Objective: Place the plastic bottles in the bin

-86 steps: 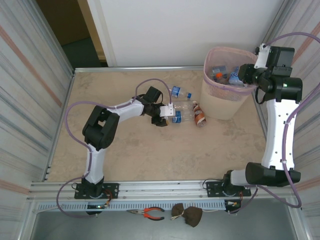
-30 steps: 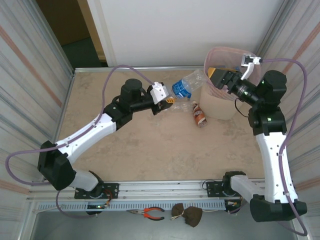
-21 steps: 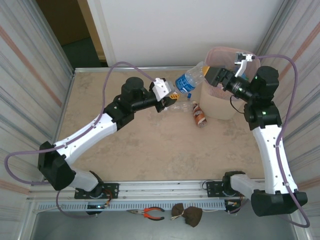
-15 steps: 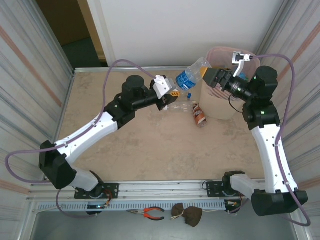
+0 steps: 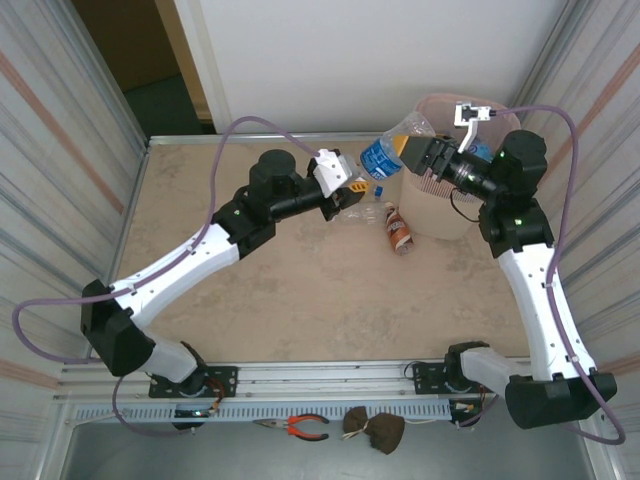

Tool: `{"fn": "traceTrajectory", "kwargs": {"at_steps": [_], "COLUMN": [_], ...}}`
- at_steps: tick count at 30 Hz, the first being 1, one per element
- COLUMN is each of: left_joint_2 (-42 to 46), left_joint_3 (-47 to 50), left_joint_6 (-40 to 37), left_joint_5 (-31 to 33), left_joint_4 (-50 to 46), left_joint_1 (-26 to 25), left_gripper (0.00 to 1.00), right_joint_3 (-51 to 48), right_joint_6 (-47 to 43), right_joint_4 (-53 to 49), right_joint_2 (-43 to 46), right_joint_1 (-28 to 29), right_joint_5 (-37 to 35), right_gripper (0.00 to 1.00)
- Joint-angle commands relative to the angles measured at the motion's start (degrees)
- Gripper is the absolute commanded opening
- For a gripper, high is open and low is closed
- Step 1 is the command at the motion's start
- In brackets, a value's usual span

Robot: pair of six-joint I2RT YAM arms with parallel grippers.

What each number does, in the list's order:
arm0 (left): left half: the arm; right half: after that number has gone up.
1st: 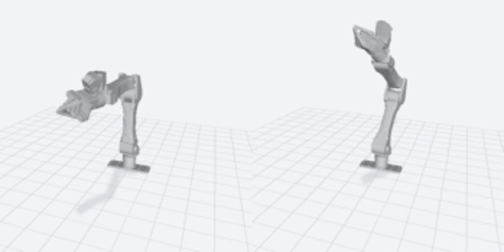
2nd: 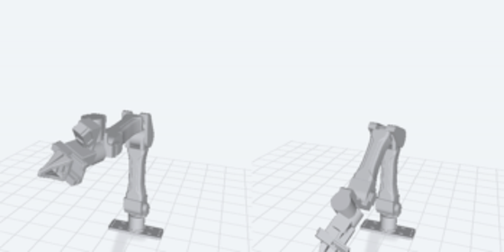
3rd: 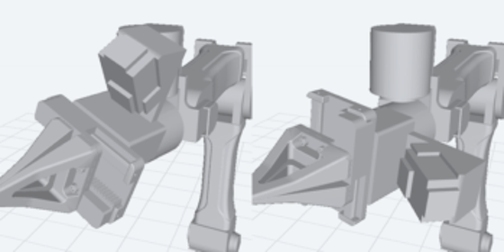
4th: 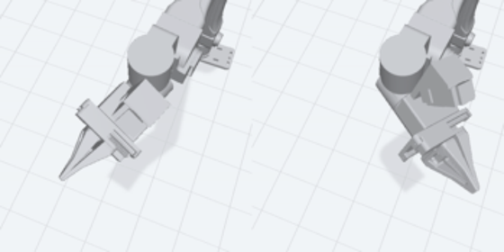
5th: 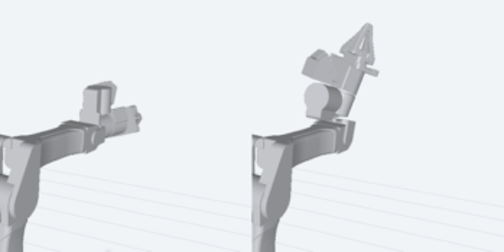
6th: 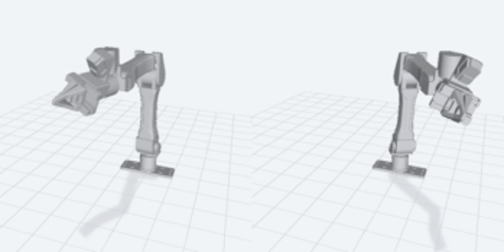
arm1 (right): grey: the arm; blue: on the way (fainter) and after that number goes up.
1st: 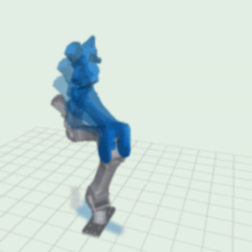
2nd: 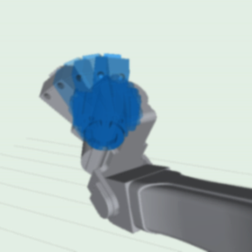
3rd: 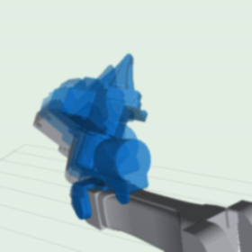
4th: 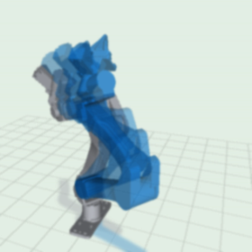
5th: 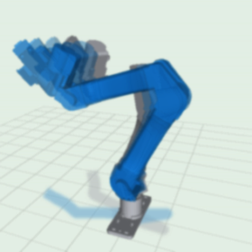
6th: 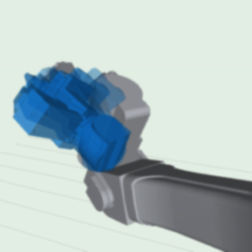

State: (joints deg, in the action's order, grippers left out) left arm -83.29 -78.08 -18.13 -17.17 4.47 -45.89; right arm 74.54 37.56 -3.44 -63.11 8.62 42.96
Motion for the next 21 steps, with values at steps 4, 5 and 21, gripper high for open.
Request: {"fn": "traceTrajectory", "kwargs": {"at_steps": [4,5,21], "left_joint_2": [-0.67,-0.73,2.04], "left_joint_3": [-3.11,-3.41,-1.95], "left_joint_6": [-0.2,-0.15,1.06], "left_joint_5": [1.84,1.92,2.77], "left_joint_4": [-0.15,-0.49,-0.78], "left_joint_1": [-0.63,-0.61,-0.69], "left_gripper": [0.28,0.29,0.64], "right_joint_3": [1.34,1.31,4.52], "right_joint_6": [0.32,0.32,-0.04], "right_joint_4": [1.0,0.85,-2.43], "right_joint_2": [-0.35,-0.33,-0.77], "right_joint_1": [0.53,0.59,-2.97], "right_joint_5": [-0.73,-0.77,-9.37], "right_gripper": [0.65,0.64,0.47]}}
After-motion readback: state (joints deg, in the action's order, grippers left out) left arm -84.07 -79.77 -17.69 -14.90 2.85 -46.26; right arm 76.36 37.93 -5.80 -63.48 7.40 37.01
